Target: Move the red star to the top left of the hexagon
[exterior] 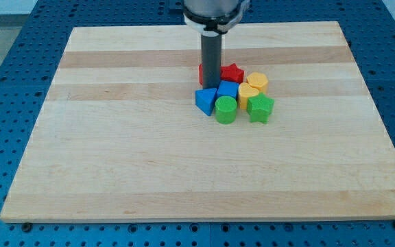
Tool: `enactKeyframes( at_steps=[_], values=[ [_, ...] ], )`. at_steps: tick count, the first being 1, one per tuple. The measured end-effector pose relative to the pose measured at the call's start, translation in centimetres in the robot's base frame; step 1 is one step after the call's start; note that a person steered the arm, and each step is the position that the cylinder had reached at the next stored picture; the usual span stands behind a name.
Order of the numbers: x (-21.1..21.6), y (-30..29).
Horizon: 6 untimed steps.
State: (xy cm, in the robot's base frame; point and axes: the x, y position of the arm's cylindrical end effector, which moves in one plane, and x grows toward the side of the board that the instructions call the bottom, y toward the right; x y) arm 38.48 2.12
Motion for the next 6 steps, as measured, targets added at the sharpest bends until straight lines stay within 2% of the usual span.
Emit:
enactKeyframes(
  at_steps=[1, 3, 4, 6],
  values=[
    [0.0, 1.8],
    [-0.3, 1.8],
    [-2.5, 1.8],
    [-2.4, 3.7]
  ],
)
